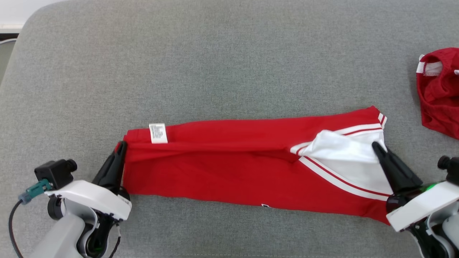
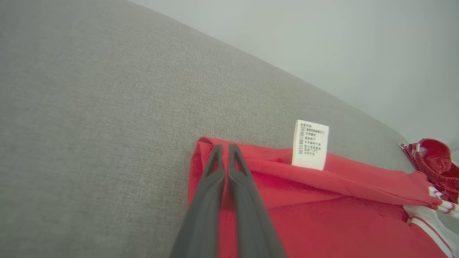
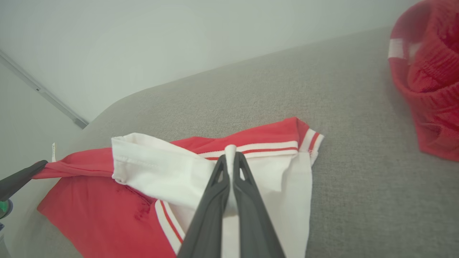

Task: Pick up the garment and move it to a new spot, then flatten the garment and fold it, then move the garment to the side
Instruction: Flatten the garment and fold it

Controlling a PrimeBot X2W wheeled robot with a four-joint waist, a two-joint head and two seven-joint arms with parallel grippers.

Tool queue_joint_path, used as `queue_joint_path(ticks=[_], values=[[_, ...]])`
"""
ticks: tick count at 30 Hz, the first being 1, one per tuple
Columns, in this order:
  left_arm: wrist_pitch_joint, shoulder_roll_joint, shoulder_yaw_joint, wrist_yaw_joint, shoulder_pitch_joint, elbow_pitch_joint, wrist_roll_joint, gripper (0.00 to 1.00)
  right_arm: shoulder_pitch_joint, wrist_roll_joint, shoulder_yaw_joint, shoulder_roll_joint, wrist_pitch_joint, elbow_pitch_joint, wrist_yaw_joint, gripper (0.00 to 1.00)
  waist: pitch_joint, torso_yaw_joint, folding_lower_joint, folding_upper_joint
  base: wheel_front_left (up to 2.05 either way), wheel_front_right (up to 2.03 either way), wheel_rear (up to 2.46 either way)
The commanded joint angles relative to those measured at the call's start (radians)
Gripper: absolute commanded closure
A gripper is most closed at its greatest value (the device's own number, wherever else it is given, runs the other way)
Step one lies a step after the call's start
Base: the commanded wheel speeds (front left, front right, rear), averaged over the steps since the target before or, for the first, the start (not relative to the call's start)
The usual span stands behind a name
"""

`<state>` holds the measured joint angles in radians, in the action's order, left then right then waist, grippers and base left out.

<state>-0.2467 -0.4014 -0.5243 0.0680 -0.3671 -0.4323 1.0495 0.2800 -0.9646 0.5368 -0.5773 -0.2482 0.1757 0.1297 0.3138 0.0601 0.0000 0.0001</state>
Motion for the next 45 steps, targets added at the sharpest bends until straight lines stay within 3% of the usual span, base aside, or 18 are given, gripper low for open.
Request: queue_joint_path(ticks=[1, 3, 4, 5, 6, 7, 14, 20, 28, 34, 45], values=[[0.005, -0.035, 0.032, -0.004, 0.005, 0.0, 0.012, 1.0, -0.037, 0.017, 0.016, -0.012, -0.014, -0.005, 0.001, 1.0, -0.009, -0.003, 0.0, -0.0001, 0.0, 0.0, 0.0], [0.013, -0.029, 0.028, 0.0, 0.01, -0.014, 0.021, 1.0, -0.046, 0.019, 0.024, -0.001, -0.014, 0.011, 0.001, 1.0, -0.014, -0.004, 0.0, -0.0001, 0.0, 0.0, 0.0], [0.022, -0.027, 0.025, 0.002, 0.012, -0.02, 0.027, 0.92, -0.048, 0.022, 0.028, 0.003, -0.014, 0.023, 0.001, 1.0, -0.017, -0.005, 0.0, -0.0001, 0.0, 0.0, 0.0], [0.024, -0.026, 0.024, 0.003, 0.012, -0.026, 0.028, 0.61, -0.049, 0.023, 0.031, 0.009, -0.014, 0.032, 0.001, 1.0, -0.02, -0.006, 0.0, -0.0001, 0.0, 0.0, 0.0], [0.025, -0.024, 0.023, 0.004, 0.011, -0.031, 0.029, 0.12, -0.051, 0.02, 0.033, 0.015, -0.014, 0.039, 0.001, 0.59, -0.023, -0.005, 0.0, -0.0001, 0.0, 0.0, 0.0], [0.024, -0.024, 0.022, 0.003, 0.009, -0.036, 0.025, 0.0, -0.051, 0.02, 0.034, 0.019, -0.014, 0.046, 0.001, 0.0, -0.025, -0.005, 0.0, -0.0001, 0.0, 0.0, 0.0], [-0.002, -0.026, 0.033, -0.02, 0.015, -0.033, -0.026, 0.0, -0.074, 0.037, -0.002, 0.037, -0.014, 0.06, 0.001, 0.0, -0.057, -0.005, 0.0, -0.0001, 0.0, 0.0, 0.0], [-0.013, -0.047, 0.052, -0.111, 0.059, 0.052, -0.146, 0.0, -0.145, 0.142, -0.141, 0.072, -0.014, 0.047, 0.001, 0.0, -0.109, -0.008, 0.0, -0.0001, 0.0, 0.0, 0.0], [-0.015, -0.072, 0.08, -0.257, 0.173, 0.287, -0.305, 0.0, -0.237, 0.434, -0.372, 0.194, -0.014, -0.006, 0.001, 0.0, -0.188, -0.014, 0.0, -0.0001, 0.0, 0.0, 0.0], [0.009, -0.104, 0.061, -0.352, 0.246, 0.429, -0.364, 0.0, -0.287, 0.617, -0.469, 0.286, -0.013, -0.057, 0.001, 0.0, -0.231, -0.004, 0.0, -0.0001, 0.0, 0.0, 0.0], [0.048, -0.139, 0.056, -0.439, 0.352, 0.57, -0.38, 0.0, -0.413, 0.769, -0.552, 0.415, 0.031, -0.164, 0.001, 0.0, -0.27, 0.014, 0.0, -0.0001, 0.0, 0.0, 0.0]])
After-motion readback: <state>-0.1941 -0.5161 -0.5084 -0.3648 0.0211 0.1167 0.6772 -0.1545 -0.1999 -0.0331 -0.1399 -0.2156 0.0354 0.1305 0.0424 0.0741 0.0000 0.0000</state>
